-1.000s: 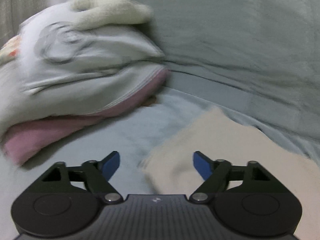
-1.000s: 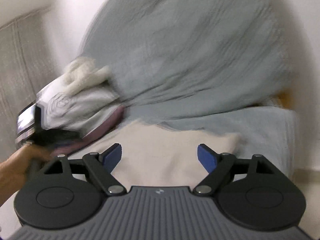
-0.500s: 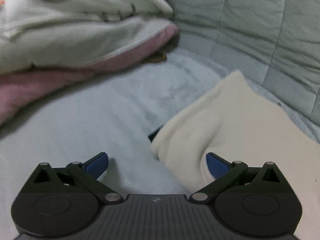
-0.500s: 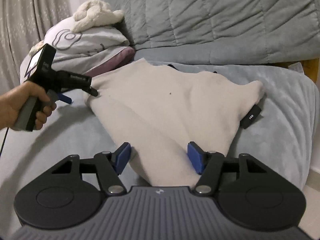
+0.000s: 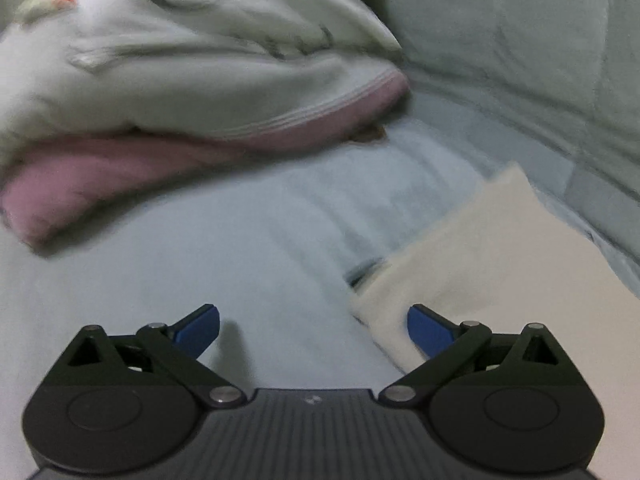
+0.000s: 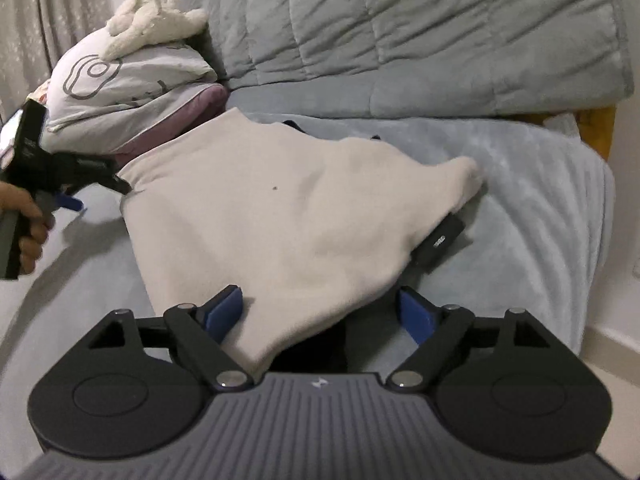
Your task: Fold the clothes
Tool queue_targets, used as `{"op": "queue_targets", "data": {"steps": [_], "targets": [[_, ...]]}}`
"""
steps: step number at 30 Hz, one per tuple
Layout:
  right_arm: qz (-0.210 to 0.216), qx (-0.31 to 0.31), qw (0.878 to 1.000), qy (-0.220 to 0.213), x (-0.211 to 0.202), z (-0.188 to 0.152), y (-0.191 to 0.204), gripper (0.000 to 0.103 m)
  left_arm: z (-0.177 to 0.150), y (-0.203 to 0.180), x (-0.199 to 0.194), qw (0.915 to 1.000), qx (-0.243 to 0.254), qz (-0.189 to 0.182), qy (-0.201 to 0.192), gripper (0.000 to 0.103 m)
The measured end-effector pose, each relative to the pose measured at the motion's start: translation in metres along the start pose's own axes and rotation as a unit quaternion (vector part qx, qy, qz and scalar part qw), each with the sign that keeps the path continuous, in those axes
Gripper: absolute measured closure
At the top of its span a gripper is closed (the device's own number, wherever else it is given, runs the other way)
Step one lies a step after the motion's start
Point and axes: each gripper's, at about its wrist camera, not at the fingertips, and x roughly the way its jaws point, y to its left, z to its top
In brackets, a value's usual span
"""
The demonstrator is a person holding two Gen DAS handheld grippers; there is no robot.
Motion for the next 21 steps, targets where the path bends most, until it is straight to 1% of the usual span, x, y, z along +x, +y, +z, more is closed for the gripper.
{"op": "queue_targets", "data": {"steps": [1,2,3,4,5,7,8,10,11,13,15,16,17,19,20,21], "targets": [[-0.011,-0.005,1.0,-0.022,-0.005,0.005,0.002,0.018,0.003,0.007,-0.002,0.9999,-0.011,0.011,-0.008,0.003],[-0.012,-0.011,0.999,-0.044,-0.009,0.012,0.005,0.018,0.005,0.013,-0.004,0.9995,-0.022,0.018,-0.013,0.003],[-0.003,-0.019,0.998,-0.065,-0.011,0.021,0.007,0.018,0.005,0.015,-0.004,0.9993,-0.034,0.013,-0.009,0.004],[0.006,-0.027,0.996,-0.087,-0.014,0.03,0.01,0.018,0.004,0.017,-0.005,0.999,-0.044,0.001,-0.004,0.004],[0.017,-0.037,0.995,-0.095,-0.013,0.038,0.013,0.018,0.003,0.017,-0.006,0.9987,-0.05,-0.012,0.001,0.004],[0.028,-0.063,0.994,-0.08,0.003,0.046,0.02,0.018,-0.001,0.006,-0.008,0.9984,-0.041,-0.039,0.008,0.004],[0.023,-0.073,0.996,-0.056,0.019,0.047,0.021,0.018,-0.004,-0.001,-0.006,0.9984,-0.031,-0.045,0.013,0.004],[-0.005,-0.087,0.996,0.026,0.063,0.043,0.019,0.018,-0.009,-0.017,-0.002,0.9981,-0.011,-0.056,0.022,0.004],[-0.009,-0.086,0.995,0.045,0.077,0.039,0.013,0.016,-0.011,-0.023,0.0,0.9979,-0.003,-0.058,0.028,0.004],[0.0,-0.074,0.997,0.036,0.076,0.033,0.003,0.015,-0.013,-0.026,0.011,0.9984,-0.001,-0.033,0.045,0.001],[0.006,-0.069,0.997,0.029,0.073,0.03,-0.003,0.015,-0.014,-0.028,0.019,0.9982,0.0,-0.008,0.06,0.001],[0.006,-0.072,0.997,0.03,0.073,0.03,-0.002,0.015,-0.012,-0.028,0.013,0.9985,-0.002,0.002,0.055,0.004],[0.005,-0.074,0.997,0.031,0.073,0.029,-0.002,0.015,-0.013,-0.028,0.003,0.999,0.007,0.007,0.045,0.008],[0.008,-0.074,0.997,0.031,0.073,0.029,-0.002,0.015,-0.015,-0.027,-0.016,0.9991,0.028,0.018,0.026,0.008],[0.008,-0.075,0.997,0.03,0.073,0.03,0.0,0.014,-0.02,-0.023,-0.037,0.998,0.05,0.037,0.008,0.008],[0.008,-0.076,0.997,0.029,0.074,0.031,0.003,0.013,-0.025,-0.015,-0.052,0.9974,0.053,0.048,0.005,0.008]]}}
